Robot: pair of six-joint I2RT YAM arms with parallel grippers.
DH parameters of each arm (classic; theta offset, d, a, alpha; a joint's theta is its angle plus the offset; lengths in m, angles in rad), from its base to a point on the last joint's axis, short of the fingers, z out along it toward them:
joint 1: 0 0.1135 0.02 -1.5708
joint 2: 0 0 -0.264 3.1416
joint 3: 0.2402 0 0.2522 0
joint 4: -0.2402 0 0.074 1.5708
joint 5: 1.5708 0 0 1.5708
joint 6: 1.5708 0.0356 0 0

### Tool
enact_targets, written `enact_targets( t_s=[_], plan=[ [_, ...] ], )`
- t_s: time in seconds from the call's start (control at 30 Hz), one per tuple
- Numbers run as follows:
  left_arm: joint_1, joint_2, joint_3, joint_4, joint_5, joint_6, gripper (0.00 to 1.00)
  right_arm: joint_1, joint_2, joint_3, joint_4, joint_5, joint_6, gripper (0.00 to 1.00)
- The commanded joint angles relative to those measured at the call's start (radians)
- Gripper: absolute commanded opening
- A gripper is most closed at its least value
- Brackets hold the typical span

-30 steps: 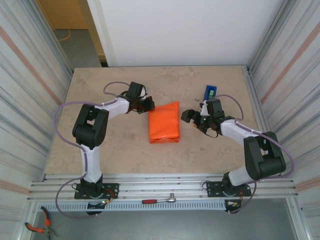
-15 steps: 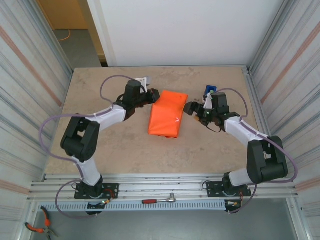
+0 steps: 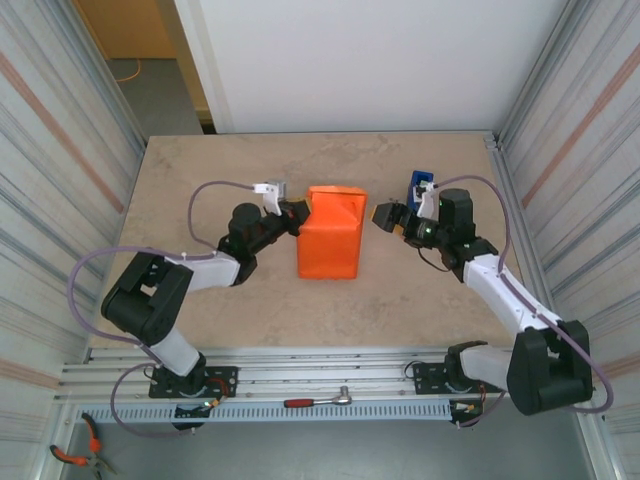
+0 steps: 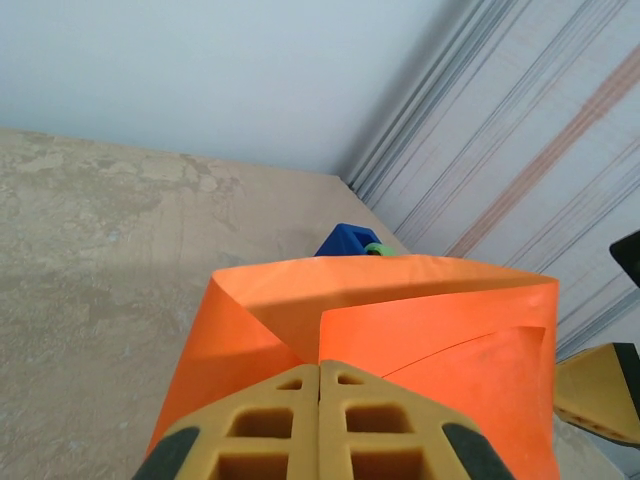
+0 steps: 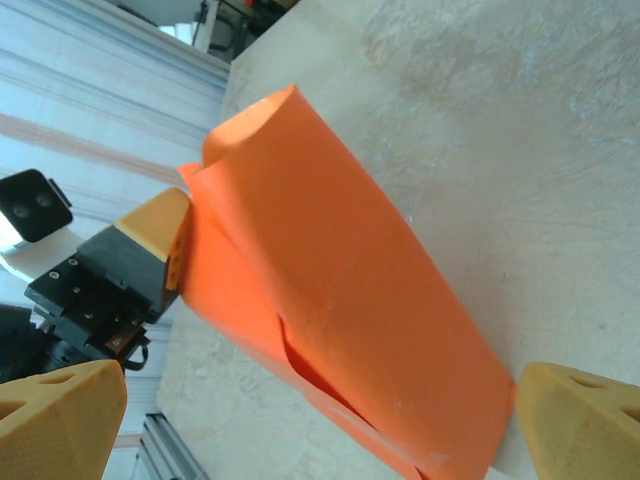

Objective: Wrap the gift box in paper
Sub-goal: Stand up the gift box at the center of the table.

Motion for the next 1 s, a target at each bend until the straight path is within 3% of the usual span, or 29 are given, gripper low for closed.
enact_targets(
  t_s=[0.0,0.33,0.5,0.6,0.7,0.77,0.87,0.97],
  plan=[
    [-0.015,-0.058,-0.065,0.154,0.01,0.024,0.0,0.027,-0.059,-0.041,-0.003,0.029,0.011,0.98],
    [-0.052,-0.193,-0.209,0.152,-0.033,0.017,0.0,0.211,-0.068,-0.007,-0.045,0.183,-0.071,0.98],
    [-0.086,-0.248,-0.233,0.102,-0.073,0.032,0.07,0.25,-0.013,0.024,-0.033,0.205,-0.088,0.98],
    [-0.092,-0.266,-0.241,0.09,-0.093,0.028,0.23,0.259,0.029,0.037,-0.007,0.203,-0.09,0.98],
    [-0.091,-0.316,-0.254,0.066,-0.146,0.02,0.59,0.266,0.065,0.048,0.01,0.199,-0.09,0.98],
    [-0.091,-0.386,-0.267,0.013,-0.207,0.026,0.77,0.272,0.081,0.054,0.015,0.197,-0.09,0.98],
    [-0.089,-0.519,-0.275,-0.14,-0.299,0.05,0.89,0.283,0.086,0.054,0.026,0.196,-0.087,0.98],
    [-0.089,-0.659,-0.264,-0.321,-0.403,0.058,0.94,0.289,0.08,0.056,0.024,0.196,-0.083,0.98]
  ],
)
